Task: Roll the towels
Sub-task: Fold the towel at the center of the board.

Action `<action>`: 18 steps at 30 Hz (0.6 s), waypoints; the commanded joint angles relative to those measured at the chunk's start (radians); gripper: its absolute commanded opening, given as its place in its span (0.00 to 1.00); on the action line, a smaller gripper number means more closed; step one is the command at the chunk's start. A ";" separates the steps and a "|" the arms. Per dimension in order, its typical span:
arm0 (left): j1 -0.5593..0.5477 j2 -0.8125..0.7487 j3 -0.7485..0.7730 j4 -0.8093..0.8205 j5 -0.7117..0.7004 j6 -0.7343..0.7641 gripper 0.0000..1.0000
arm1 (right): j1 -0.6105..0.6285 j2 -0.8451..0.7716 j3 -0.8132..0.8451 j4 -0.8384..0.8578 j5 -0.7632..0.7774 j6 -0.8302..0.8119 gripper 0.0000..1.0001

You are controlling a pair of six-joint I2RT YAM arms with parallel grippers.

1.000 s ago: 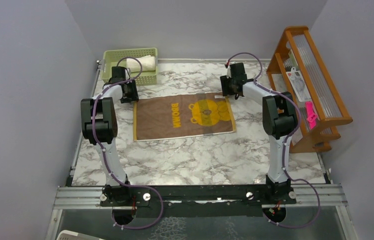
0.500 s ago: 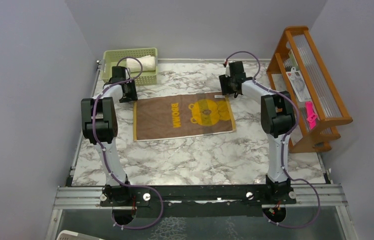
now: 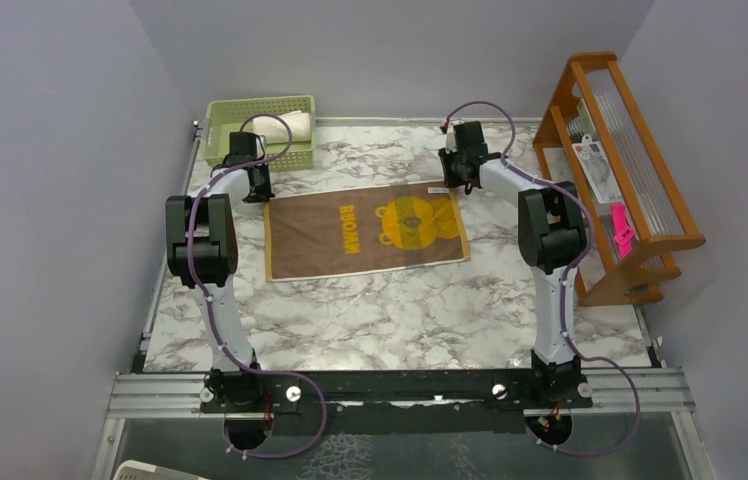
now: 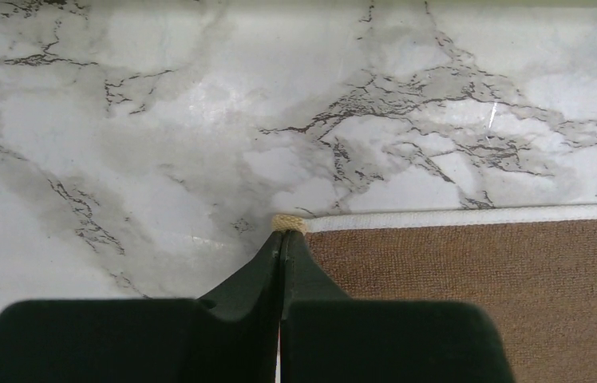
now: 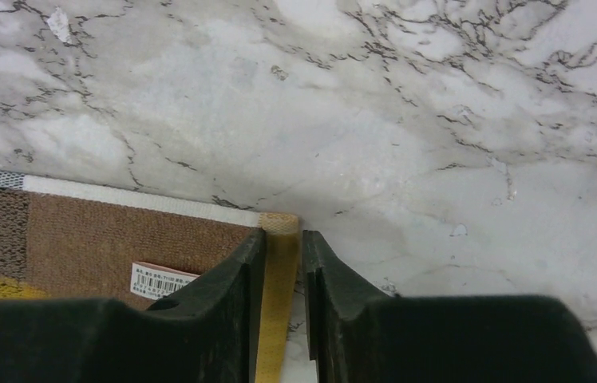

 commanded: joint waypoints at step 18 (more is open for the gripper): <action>0.003 -0.125 0.013 0.110 0.171 -0.027 0.00 | -0.071 -0.141 -0.026 0.038 -0.308 0.159 0.00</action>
